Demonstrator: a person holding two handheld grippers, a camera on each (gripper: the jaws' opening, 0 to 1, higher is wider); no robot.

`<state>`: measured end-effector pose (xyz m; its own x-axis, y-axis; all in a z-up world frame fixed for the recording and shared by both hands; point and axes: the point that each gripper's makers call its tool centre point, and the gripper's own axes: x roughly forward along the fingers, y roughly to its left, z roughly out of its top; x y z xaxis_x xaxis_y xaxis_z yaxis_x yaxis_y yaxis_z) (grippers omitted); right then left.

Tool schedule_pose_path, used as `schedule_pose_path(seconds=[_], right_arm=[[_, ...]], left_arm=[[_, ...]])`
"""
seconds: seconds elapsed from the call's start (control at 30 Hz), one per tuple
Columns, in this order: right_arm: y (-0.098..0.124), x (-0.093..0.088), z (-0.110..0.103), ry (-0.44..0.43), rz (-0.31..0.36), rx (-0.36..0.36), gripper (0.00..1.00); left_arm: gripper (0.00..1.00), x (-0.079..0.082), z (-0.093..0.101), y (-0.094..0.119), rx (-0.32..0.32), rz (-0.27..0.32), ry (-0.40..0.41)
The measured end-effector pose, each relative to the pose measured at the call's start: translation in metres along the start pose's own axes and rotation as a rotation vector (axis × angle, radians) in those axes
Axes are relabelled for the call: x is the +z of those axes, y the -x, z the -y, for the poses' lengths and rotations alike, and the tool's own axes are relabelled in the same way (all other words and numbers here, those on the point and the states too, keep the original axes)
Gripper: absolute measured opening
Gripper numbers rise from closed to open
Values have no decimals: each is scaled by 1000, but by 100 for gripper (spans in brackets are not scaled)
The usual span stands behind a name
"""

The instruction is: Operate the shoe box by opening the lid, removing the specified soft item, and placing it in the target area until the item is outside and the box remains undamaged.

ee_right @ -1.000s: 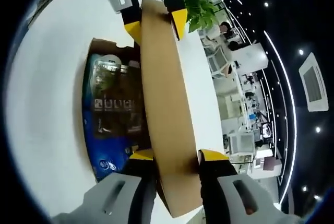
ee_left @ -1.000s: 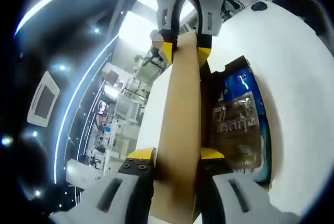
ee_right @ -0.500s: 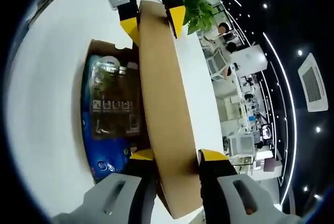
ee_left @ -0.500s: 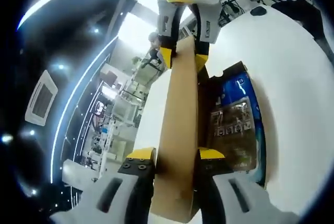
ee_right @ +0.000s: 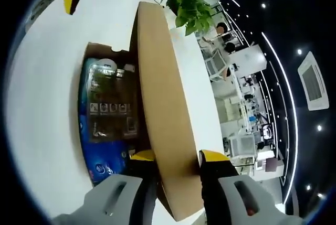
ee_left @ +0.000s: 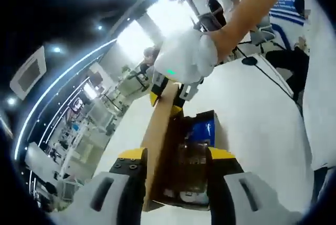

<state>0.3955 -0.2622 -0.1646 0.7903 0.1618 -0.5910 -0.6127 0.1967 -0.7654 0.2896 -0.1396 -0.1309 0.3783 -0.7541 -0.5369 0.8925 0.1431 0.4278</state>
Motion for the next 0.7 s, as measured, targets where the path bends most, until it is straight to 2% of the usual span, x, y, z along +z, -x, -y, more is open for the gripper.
schedule_pose_path(seconds=[0.13, 0.3, 0.37, 0.43, 0.7], right_arm=[[0, 1, 0, -4, 5, -3, 29], [0, 1, 0, -4, 14, -1, 29], [0, 1, 1, -4, 18, -1, 29], [0, 1, 0, -4, 20, -1, 29], [-1, 1, 1, -7, 23, -1, 29]], left_arm=[[49, -27, 16, -6, -73, -66, 87], [49, -65, 32, -22, -141, -153, 116], [49, -79, 40, -28, -178, -180, 158], [47, -86, 41, -34, -189, -173, 163], [44, -104, 44, -50, -232, -209, 180]])
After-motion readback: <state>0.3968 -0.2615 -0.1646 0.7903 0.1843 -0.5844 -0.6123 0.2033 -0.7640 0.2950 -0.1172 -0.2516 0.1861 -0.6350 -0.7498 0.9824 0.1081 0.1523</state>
